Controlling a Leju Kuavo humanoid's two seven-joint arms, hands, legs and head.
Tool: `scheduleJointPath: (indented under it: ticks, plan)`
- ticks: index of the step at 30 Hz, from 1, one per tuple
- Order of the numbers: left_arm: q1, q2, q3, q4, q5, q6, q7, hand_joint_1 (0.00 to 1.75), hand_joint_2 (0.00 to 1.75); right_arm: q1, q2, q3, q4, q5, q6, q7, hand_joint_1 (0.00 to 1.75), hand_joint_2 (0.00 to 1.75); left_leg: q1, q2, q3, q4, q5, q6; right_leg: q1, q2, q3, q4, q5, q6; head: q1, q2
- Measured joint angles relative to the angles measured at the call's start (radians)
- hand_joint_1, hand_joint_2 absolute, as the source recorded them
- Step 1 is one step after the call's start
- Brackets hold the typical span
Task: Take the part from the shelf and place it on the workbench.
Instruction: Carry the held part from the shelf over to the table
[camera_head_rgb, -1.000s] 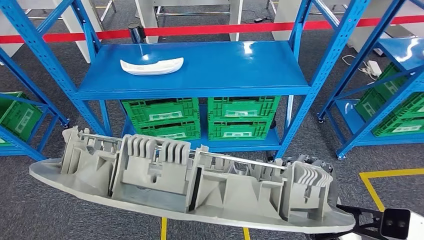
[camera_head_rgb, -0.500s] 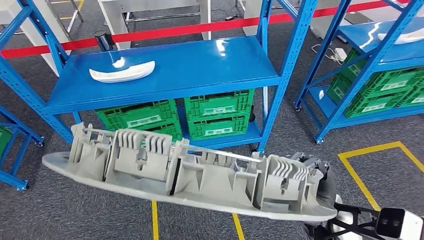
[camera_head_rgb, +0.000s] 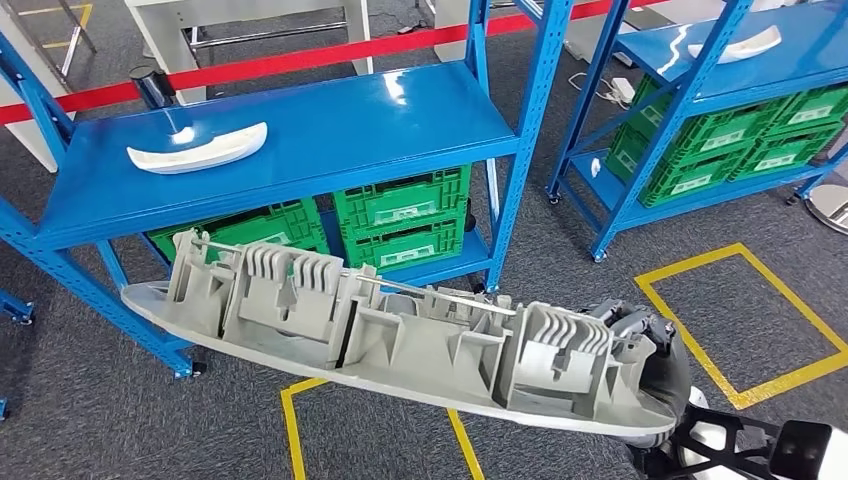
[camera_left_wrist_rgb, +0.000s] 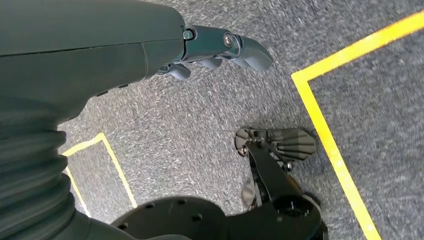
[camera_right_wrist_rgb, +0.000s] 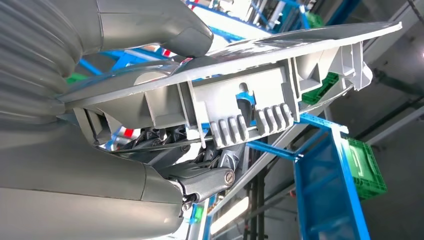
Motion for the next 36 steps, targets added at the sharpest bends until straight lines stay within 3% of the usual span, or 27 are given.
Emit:
scheduleJointPath:
  ticks: [1, 3, 5, 6, 8, 10, 11, 12, 14, 15, 17, 19, 21, 23, 24, 25, 26, 28, 30, 31, 32, 34, 36]
  plan:
    - [-0.001, -0.001, -0.001, 0.0, -0.004, 0.0, -0.001, 0.0, 1.75, 0.002, -0.005, 0.002, -0.005, 0.003, -0.004, 0.0, 1.75, 1.75, -0.002, 0.006, 0.001, 0.0, -0.001, -0.006, 0.004, -0.007, 0.01, -0.022, 0.002, -0.006, 0.0, 0.0]
    - [-0.005, -0.002, -0.002, 0.0, -0.011, 0.0, -0.003, 0.0, 1.75, 0.008, -0.013, 0.003, -0.014, 0.007, -0.011, 0.0, 1.75, 1.75, -0.004, 0.02, 0.004, -0.003, -0.002, -0.018, 0.006, 0.011, 0.005, -0.026, 0.003, -0.018, -0.001, 0.0]
    - [-0.01, -0.004, -0.002, 0.0, -0.011, -0.001, -0.011, 0.0, 1.75, 0.01, -0.018, 0.005, -0.024, 0.01, -0.016, 0.0, 1.75, 1.75, -0.001, 0.003, -0.001, 0.013, -0.017, -0.03, 0.0, 0.026, 0.005, -0.031, 0.009, -0.031, -0.002, 0.0]
    - [-0.012, -0.005, -0.002, 0.0, -0.009, -0.001, -0.017, 0.0, 1.75, 0.009, -0.019, 0.008, -0.029, 0.01, -0.017, 0.0, 1.75, 1.75, 0.0, -0.017, -0.015, 0.048, -0.04, -0.034, -0.003, 0.034, 0.005, -0.033, 0.011, -0.037, -0.005, 0.0]
    - [-0.012, -0.007, -0.002, 0.001, -0.005, -0.001, -0.031, 0.0, 1.75, 0.004, -0.019, 0.018, -0.033, 0.006, -0.016, -0.001, 1.75, 1.75, 0.001, -0.056, -0.072, 0.174, -0.105, -0.037, -0.004, 0.051, 0.004, -0.034, 0.013, -0.044, -0.01, 0.0]
    - [-0.011, -0.009, -0.002, 0.003, -0.003, -0.001, -0.042, 0.0, 1.75, 0.001, -0.019, 0.025, -0.033, 0.002, -0.01, 0.0, 1.75, 1.75, 0.001, -0.068, -0.122, 0.275, -0.135, -0.038, -0.003, 0.073, 0.003, -0.033, 0.013, -0.046, -0.013, 0.0]
    - [-0.011, -0.01, -0.002, 0.004, 0.0, -0.001, -0.045, 0.0, 1.75, 0.0, -0.018, 0.026, -0.033, 0.002, -0.004, 0.0, 1.75, 1.75, 0.001, -0.07, -0.123, 0.274, -0.121, -0.038, -0.003, 0.085, 0.004, -0.032, 0.013, -0.045, -0.013, 0.0]
    - [-0.011, -0.01, -0.002, 0.004, 0.002, 0.0, -0.048, 0.0, 1.75, -0.002, -0.018, 0.026, -0.034, 0.004, 0.004, 0.0, 1.75, 1.75, 0.001, -0.073, -0.106, 0.233, -0.09, -0.036, -0.003, 0.097, 0.004, -0.03, 0.013, -0.044, -0.014, 0.0]
    - [-0.012, -0.01, -0.002, 0.004, 0.005, 0.0, -0.052, 0.0, 1.75, -0.009, -0.014, 0.026, -0.035, 0.008, 0.017, 0.0, 1.75, 1.75, 0.004, -0.107, -0.045, 0.096, -0.023, -0.031, -0.002, 0.119, 0.002, -0.024, 0.013, -0.039, -0.015, 0.0]
    - [-0.013, -0.01, -0.002, 0.005, 0.005, 0.001, -0.052, 0.0, 1.75, -0.013, -0.012, 0.027, -0.036, 0.011, 0.02, 0.0, 1.75, 1.75, 0.005, -0.126, -0.022, 0.043, -0.005, -0.028, -0.002, 0.129, -0.001, -0.021, 0.013, -0.033, -0.016, 0.0]
    - [-0.013, -0.011, -0.002, 0.005, 0.006, 0.001, -0.052, 0.0, 1.75, -0.019, -0.009, 0.028, -0.037, 0.013, 0.021, 0.0, 1.75, 1.75, 0.003, -0.146, -0.008, 0.007, -0.003, -0.021, -0.003, 0.147, -0.008, -0.021, 0.018, -0.018, -0.016, 0.0]
    - [-0.014, -0.014, -0.002, 0.006, 0.006, 0.001, -0.053, 0.0, 1.75, -0.019, -0.008, 0.028, -0.038, 0.014, 0.021, 0.0, 1.75, 1.75, 0.002, -0.126, -0.006, 0.002, 0.004, -0.008, -0.007, 0.157, -0.013, -0.024, 0.023, -0.005, -0.016, 0.0]
    - [-0.015, -0.016, -0.002, 0.005, 0.006, 0.001, -0.053, 0.0, 1.75, -0.023, -0.008, 0.029, -0.04, 0.014, 0.021, 0.0, 1.75, 1.75, 0.005, -0.104, -0.003, -0.007, 0.011, 0.005, -0.006, 0.124, -0.034, 0.015, -0.001, 0.005, -0.01, 0.0]
    - [-0.014, -0.016, -0.002, 0.005, 0.006, 0.002, -0.054, 0.0, 1.75, -0.029, -0.008, 0.03, -0.042, 0.014, 0.021, 0.0, 1.75, 1.75, 0.005, -0.08, -0.004, -0.01, 0.013, 0.012, -0.005, 0.076, -0.09, 0.129, -0.062, 0.013, -0.003, 0.0]
    - [-0.013, -0.015, -0.002, 0.005, 0.006, 0.002, -0.054, 0.0, 1.75, -0.03, -0.008, 0.03, -0.042, 0.013, 0.019, 0.0, 1.75, 1.75, 0.004, -0.067, -0.005, -0.01, 0.012, 0.013, -0.006, 0.067, -0.122, 0.194, -0.089, 0.016, -0.002, 0.0]
    - [-0.013, -0.015, -0.002, 0.005, 0.006, 0.004, -0.054, 0.0, 1.75, -0.03, -0.008, 0.031, -0.042, 0.012, 0.018, 0.0, 1.75, 1.75, 0.003, -0.055, -0.006, -0.009, 0.012, 0.014, -0.007, 0.062, -0.142, 0.237, -0.103, 0.018, -0.001, 0.0]
    - [-0.013, -0.015, -0.002, 0.005, 0.006, 0.005, -0.053, 0.0, 1.75, -0.029, -0.008, 0.031, -0.042, 0.01, 0.016, 0.0, 1.75, 1.75, 0.003, -0.043, -0.006, -0.009, 0.011, 0.013, -0.008, 0.06, -0.146, 0.247, -0.098, 0.02, 0.0, 0.0]
    - [-0.013, -0.014, -0.002, 0.005, 0.006, 0.008, -0.052, 0.0, 1.75, -0.03, -0.009, 0.031, -0.047, 0.004, 0.014, 0.0, 1.75, 1.75, 0.003, -0.022, -0.004, -0.008, 0.009, 0.01, -0.009, 0.045, -0.092, 0.154, -0.046, 0.017, 0.001, 0.0]
    - [-0.014, -0.012, -0.002, 0.005, 0.005, 0.01, -0.045, 0.0, 1.75, -0.037, -0.009, 0.035, -0.052, -0.008, 0.01, 0.0, 1.75, 1.75, 0.0, -0.004, -0.002, -0.005, 0.004, 0.002, -0.004, 0.006, -0.02, 0.023, -0.003, 0.005, 0.002, 0.0]
    - [-0.014, -0.009, -0.002, 0.005, 0.005, 0.012, -0.038, 0.0, 1.75, -0.043, -0.009, 0.039, -0.053, -0.017, 0.006, 0.0, 1.75, 1.75, -0.002, 0.003, 0.0, -0.004, 0.001, -0.003, -0.001, -0.007, -0.002, -0.013, 0.005, -0.002, 0.001, 0.0]
    - [-0.015, -0.005, -0.002, 0.004, 0.005, 0.016, -0.029, 0.0, 1.75, -0.05, -0.009, 0.044, -0.053, -0.029, 0.0, 0.0, 1.75, 1.75, -0.005, 0.011, 0.002, -0.004, 0.0, -0.009, 0.002, -0.01, 0.003, -0.026, 0.005, -0.009, 0.001, 0.0]
    - [-0.016, 0.003, -0.002, 0.003, 0.004, 0.026, -0.01, 0.0, 1.75, -0.061, -0.008, 0.053, -0.053, -0.054, -0.013, 0.0, 1.75, 1.75, -0.004, 0.023, 0.006, -0.007, -0.002, -0.022, 0.002, 0.01, 0.001, -0.028, 0.01, -0.021, 0.0, 0.0]
    - [-0.016, 0.01, -0.002, 0.001, 0.004, 0.033, 0.002, 0.0, 1.75, -0.073, -0.007, 0.06, -0.051, -0.072, -0.022, -0.001, 1.75, 1.75, -0.001, -0.004, -0.003, 0.02, -0.025, -0.033, -0.003, 0.027, 0.001, -0.033, 0.015, -0.033, -0.002, 0.0]
